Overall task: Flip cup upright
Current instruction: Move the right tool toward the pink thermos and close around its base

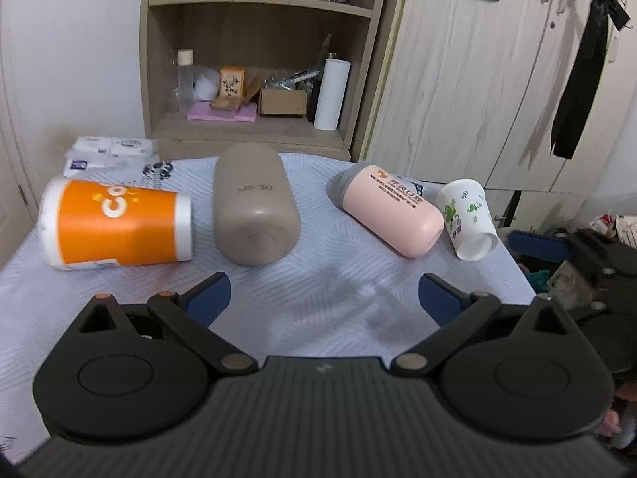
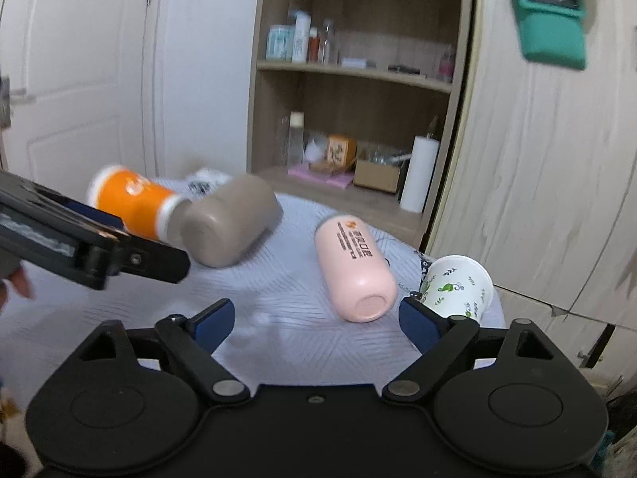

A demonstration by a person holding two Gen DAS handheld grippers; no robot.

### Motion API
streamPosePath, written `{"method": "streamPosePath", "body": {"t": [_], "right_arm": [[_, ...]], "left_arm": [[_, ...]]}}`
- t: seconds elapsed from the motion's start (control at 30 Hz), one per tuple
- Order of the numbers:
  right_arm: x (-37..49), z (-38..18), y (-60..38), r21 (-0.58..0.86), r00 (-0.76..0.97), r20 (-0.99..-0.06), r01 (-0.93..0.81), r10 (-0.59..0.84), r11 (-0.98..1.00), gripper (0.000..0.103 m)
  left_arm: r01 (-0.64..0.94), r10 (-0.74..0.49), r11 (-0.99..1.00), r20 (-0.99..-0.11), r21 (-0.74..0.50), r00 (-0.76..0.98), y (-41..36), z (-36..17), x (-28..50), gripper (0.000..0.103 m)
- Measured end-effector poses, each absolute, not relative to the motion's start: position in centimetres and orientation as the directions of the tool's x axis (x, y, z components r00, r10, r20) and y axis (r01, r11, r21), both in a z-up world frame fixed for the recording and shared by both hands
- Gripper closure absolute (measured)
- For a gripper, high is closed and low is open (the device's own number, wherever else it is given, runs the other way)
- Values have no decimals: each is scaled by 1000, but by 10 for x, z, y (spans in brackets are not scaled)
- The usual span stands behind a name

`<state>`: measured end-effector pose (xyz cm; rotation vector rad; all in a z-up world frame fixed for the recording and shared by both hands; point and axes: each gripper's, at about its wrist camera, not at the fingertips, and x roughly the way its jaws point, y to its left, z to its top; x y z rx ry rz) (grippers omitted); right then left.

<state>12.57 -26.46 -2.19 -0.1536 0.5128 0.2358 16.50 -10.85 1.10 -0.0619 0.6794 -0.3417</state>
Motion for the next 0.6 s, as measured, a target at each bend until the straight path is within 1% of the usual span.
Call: {"method": "streamPosePath", "body": {"t": [0.03,0.1,0.2,0.4,0.53,0.6], "right_arm": [[135,-26,-264,-104,841,-512,-261,174,960,20],[152,-32,-263,-138,836,-527,-263,154,955,27],[169,-39,-260,-197,836,-536,-262,120,945,34],[189,-46,-254,-286,835,-544,-280,85,916,34],[199,-51,-252,-339,835,-546,-291,65,895,34],[203,-54,-252,-355,830,-555,-298,57,886,33]], "left_arm": [[288,-333,942,-605,-174,723,-109,9,168,2],[284,-346,938,-597,-199,724,-113,6,175,2],[282,-372,928,-591,-243,716,-116,1,186,2],[269,-406,912,-591,-309,697,-118,-9,206,2],[270,-475,874,-593,-404,650,-117,-15,216,2],[267,-482,869,-591,-416,647,-117,-17,219,2]]}}
